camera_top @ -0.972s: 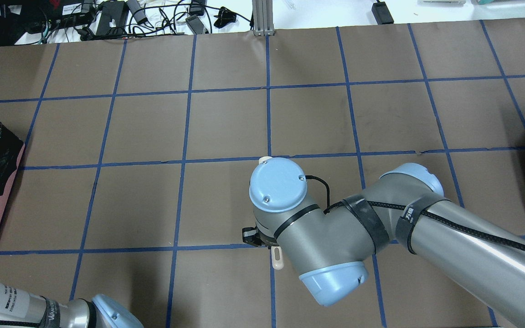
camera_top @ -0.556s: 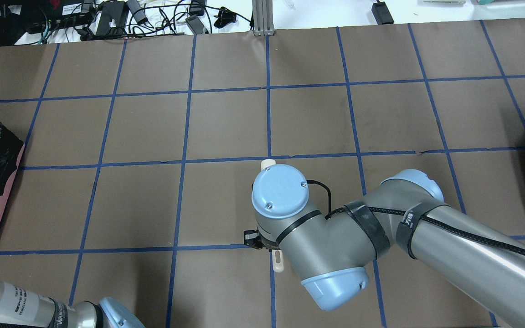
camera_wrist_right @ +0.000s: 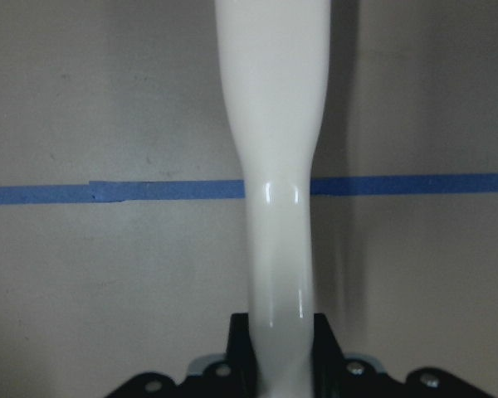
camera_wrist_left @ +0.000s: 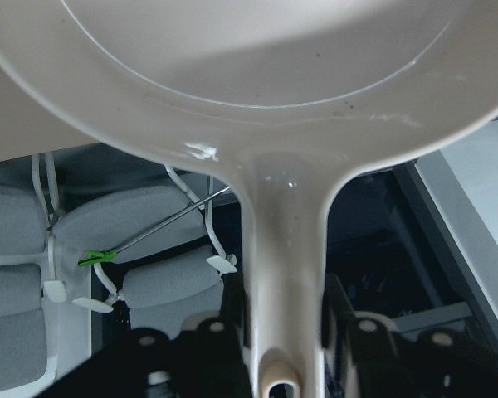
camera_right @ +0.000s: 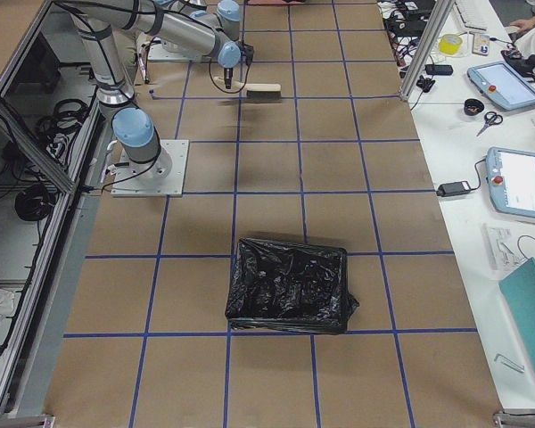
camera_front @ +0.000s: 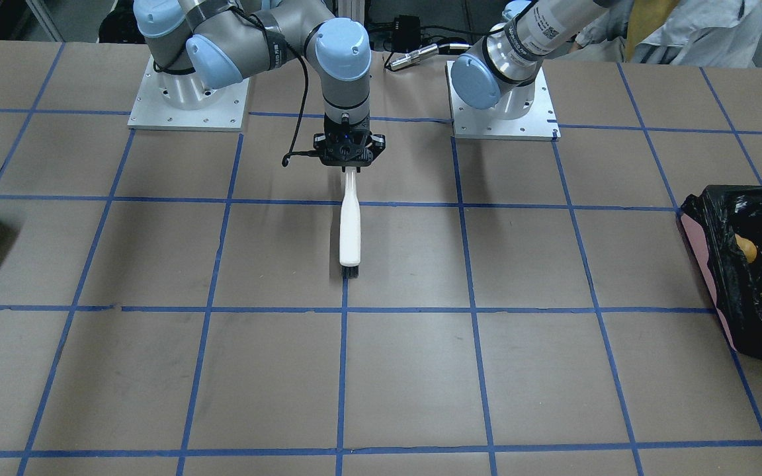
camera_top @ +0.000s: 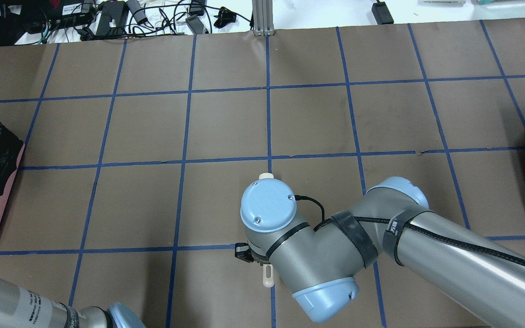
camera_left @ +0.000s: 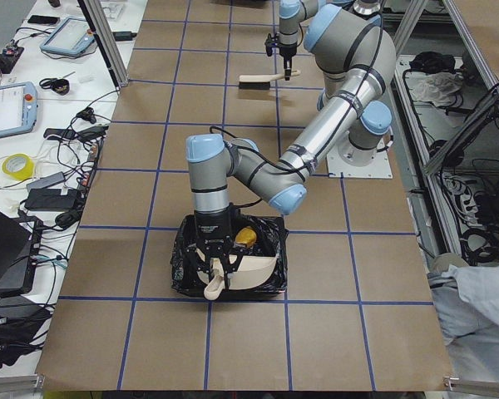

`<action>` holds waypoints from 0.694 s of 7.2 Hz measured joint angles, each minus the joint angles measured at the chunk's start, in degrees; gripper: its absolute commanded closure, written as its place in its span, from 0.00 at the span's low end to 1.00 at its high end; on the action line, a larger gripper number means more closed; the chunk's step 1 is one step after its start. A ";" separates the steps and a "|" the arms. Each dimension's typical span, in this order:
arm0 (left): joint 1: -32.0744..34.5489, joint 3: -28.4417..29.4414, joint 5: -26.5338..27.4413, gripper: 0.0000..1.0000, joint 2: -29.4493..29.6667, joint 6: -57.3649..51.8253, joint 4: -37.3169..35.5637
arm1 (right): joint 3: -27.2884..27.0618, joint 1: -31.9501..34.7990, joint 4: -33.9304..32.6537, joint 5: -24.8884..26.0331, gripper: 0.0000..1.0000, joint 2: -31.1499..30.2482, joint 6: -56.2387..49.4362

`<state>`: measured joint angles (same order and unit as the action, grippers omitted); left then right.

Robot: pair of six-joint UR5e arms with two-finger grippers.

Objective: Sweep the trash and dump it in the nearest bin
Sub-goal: 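Tip the dustpan with the left gripper to dump the trash into the bag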

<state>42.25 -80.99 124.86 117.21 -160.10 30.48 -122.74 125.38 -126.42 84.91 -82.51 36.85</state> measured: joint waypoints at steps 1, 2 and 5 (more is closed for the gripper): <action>0.59 -2.30 0.21 1.00 -0.15 -2.65 -6.91 | 0.03 0.64 -0.04 -0.10 1.00 0.33 0.33; 0.86 -3.67 0.18 1.00 -0.25 -4.03 -10.76 | 0.16 0.89 -0.07 0.02 1.00 0.45 -0.33; 0.89 -0.65 -3.79 1.00 -0.90 -3.22 -8.03 | 0.31 0.71 0.68 2.39 1.00 0.27 -3.87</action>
<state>43.14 -81.64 121.08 116.31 -163.32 22.45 -122.43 126.09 -125.74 87.29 -82.24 32.98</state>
